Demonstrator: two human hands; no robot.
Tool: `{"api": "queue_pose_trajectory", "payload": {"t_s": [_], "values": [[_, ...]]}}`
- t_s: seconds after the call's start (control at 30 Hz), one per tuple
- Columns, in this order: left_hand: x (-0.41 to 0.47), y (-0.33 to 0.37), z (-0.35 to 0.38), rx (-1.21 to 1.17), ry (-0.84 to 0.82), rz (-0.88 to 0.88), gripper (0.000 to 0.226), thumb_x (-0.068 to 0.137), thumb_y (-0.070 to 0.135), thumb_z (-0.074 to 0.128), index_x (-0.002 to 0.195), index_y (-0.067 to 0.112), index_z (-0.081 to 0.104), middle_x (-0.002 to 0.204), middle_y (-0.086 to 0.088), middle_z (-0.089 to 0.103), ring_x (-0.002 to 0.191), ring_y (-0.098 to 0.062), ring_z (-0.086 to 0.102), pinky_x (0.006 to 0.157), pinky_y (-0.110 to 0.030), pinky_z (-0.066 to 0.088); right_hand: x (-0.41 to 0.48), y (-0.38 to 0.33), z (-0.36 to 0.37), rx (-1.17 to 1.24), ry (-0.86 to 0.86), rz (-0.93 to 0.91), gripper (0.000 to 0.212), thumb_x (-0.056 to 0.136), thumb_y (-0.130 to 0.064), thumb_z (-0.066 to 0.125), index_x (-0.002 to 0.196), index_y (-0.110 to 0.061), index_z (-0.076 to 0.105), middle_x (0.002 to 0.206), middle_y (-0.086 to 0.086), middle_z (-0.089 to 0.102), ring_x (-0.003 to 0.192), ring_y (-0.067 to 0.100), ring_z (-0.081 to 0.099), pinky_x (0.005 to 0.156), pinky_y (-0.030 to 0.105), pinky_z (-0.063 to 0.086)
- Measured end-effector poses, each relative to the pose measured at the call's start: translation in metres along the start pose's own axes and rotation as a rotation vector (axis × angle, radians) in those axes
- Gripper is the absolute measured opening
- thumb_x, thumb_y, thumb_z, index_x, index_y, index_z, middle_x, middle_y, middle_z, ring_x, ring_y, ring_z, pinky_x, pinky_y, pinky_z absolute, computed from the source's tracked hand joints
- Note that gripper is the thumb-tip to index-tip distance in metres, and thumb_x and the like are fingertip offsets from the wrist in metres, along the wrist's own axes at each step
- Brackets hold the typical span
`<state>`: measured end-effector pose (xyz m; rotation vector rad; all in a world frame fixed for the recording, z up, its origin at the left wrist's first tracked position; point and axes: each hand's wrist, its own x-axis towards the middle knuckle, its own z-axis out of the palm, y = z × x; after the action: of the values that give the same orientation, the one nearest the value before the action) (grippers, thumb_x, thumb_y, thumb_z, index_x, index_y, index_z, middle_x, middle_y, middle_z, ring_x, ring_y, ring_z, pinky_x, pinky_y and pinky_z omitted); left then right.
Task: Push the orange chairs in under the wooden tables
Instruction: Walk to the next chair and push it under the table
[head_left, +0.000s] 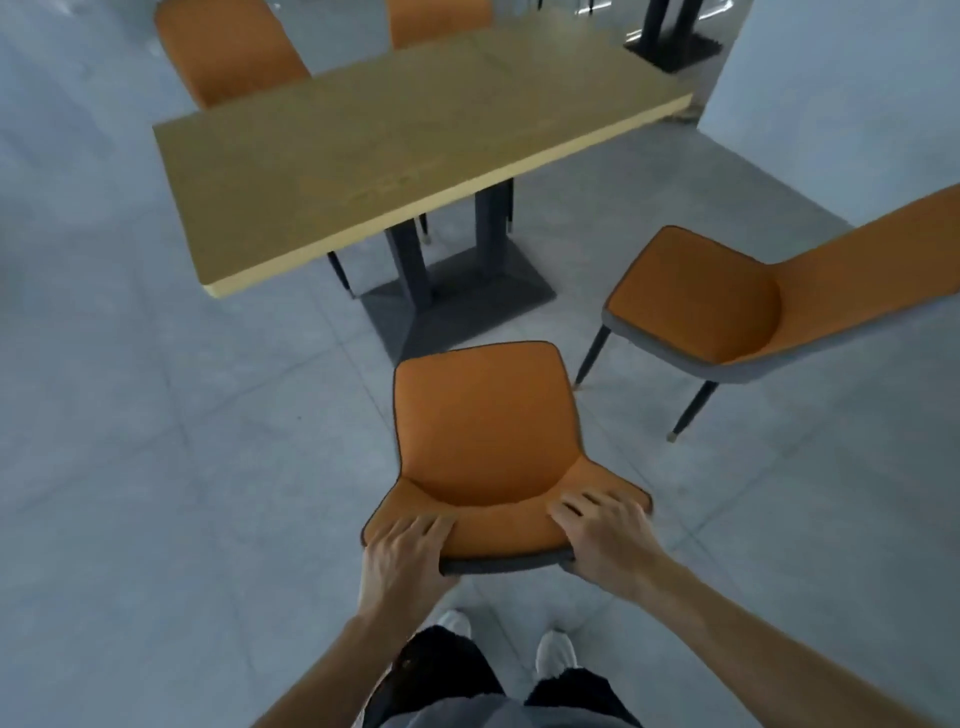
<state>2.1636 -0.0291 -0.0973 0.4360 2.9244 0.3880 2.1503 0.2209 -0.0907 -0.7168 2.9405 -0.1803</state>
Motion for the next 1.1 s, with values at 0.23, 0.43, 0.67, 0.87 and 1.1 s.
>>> {"api": "queue_pose_trajectory", "payload": {"t_s": [0.23,0.43,0.67,0.87,1.1], "values": [[0.009,0.008,0.011,0.023,0.021,-0.072,0.028,0.048,0.033,0.082,0.069,0.022,0.066,0.059,0.007,0.063,0.055,-0.016,0.061,0.052,-0.029,0.05,0.012,0.023,0.003,-0.008,0.035,-0.102,0.051,0.033,-0.037,0.091,0.073,-0.016,0.068,0.068,-0.003,0.067,0.053,0.017,0.062,0.039,0.024,0.045],[0.053,0.01,-0.006,0.017,0.102,-0.107,0.029,0.039,0.023,0.084,0.058,0.019,0.062,0.052,0.005,0.059,0.048,-0.019,0.057,0.048,-0.026,0.047,0.055,0.049,-0.008,-0.055,0.026,-0.094,0.051,0.032,-0.035,0.092,0.072,-0.015,0.066,0.065,-0.001,0.065,0.049,0.018,0.059,0.038,0.026,0.044],[0.09,-0.006,-0.014,0.004,0.115,-0.138,0.027,0.043,0.023,0.084,0.056,0.019,0.061,0.051,0.005,0.058,0.048,-0.02,0.056,0.046,-0.026,0.046,0.105,0.063,-0.018,-0.067,0.013,-0.098,0.055,0.033,-0.038,0.092,0.075,-0.015,0.066,0.066,-0.002,0.064,0.049,0.018,0.059,0.041,0.025,0.043],[0.12,-0.054,-0.027,0.019,0.114,-0.085,0.028,0.044,0.022,0.084,0.063,0.019,0.064,0.056,0.004,0.062,0.052,-0.02,0.059,0.053,-0.027,0.048,0.149,0.046,-0.017,-0.028,0.023,-0.061,0.055,0.031,-0.038,0.094,0.071,-0.015,0.065,0.062,-0.002,0.062,0.045,0.017,0.056,0.041,0.021,0.038],[0.144,-0.096,-0.039,0.041,0.157,-0.037,0.025,0.052,0.027,0.083,0.072,0.021,0.069,0.064,0.005,0.067,0.059,-0.019,0.062,0.059,-0.028,0.05,0.185,0.034,-0.016,-0.03,0.047,-0.072,0.053,0.029,-0.036,0.094,0.064,-0.014,0.061,0.056,-0.002,0.056,0.041,0.015,0.05,0.042,0.018,0.03]]}}
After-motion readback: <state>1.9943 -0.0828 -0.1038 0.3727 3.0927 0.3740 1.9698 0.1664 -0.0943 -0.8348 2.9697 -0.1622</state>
